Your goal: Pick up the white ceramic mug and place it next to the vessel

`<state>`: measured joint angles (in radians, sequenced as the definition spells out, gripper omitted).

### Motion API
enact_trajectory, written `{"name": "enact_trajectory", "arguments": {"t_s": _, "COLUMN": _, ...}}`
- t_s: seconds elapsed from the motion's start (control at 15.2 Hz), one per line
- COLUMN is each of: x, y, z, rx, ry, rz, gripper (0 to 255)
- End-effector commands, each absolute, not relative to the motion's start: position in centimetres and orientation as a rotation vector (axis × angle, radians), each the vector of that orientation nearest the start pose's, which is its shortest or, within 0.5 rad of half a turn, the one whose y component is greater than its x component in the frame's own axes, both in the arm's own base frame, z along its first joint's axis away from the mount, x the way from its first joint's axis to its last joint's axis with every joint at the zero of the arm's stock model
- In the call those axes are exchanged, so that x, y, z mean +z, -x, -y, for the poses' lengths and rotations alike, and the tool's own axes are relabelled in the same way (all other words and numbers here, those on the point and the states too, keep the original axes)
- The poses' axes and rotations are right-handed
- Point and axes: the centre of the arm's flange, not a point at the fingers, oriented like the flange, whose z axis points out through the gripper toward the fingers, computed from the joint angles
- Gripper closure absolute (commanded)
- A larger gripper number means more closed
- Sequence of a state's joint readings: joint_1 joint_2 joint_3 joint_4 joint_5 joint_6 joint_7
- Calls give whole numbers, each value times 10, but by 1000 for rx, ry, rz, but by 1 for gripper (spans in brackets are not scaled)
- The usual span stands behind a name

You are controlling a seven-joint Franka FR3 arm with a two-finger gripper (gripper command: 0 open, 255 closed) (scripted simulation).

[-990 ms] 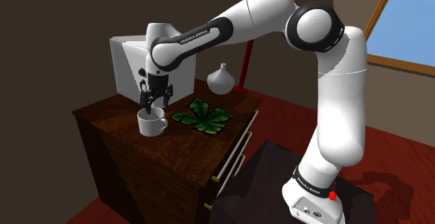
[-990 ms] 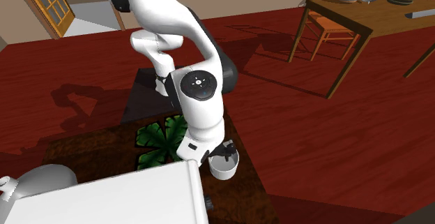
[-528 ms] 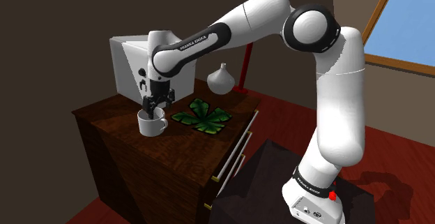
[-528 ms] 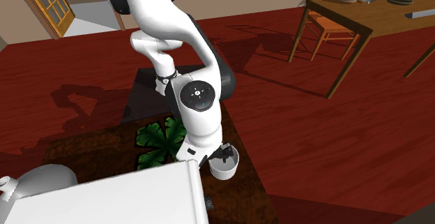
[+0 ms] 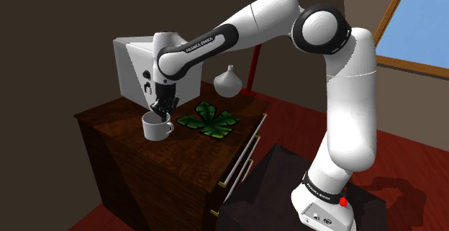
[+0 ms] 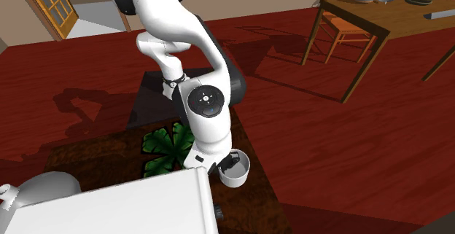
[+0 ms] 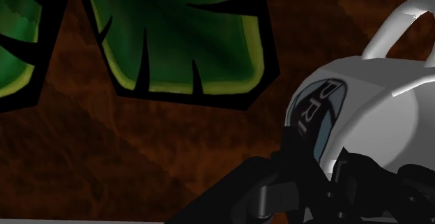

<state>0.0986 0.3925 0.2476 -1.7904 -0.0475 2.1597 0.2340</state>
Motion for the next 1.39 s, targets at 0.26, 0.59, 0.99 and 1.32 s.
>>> {"name": "enact_trajectory", "arguments": {"t_s": 0.26, "x": 354, "y": -612, "z": -205, "rx": 41, "ry": 3086, "rz": 188, "gripper": 255}}
{"name": "enact_trajectory", "arguments": {"t_s": 0.59, "x": 380, "y": -612, "z": -205, "rx": 41, "ry": 3086, "rz": 188, "gripper": 255}}
{"name": "enact_trajectory", "arguments": {"t_s": 0.99, "x": 412, "y": -612, "z": -205, "rx": 41, "ry": 3086, "rz": 188, "gripper": 255}}
{"name": "enact_trajectory", "arguments": {"t_s": 1.32, "x": 438, "y": -612, "z": -205, "rx": 41, "ry": 3086, "rz": 188, "gripper": 255}}
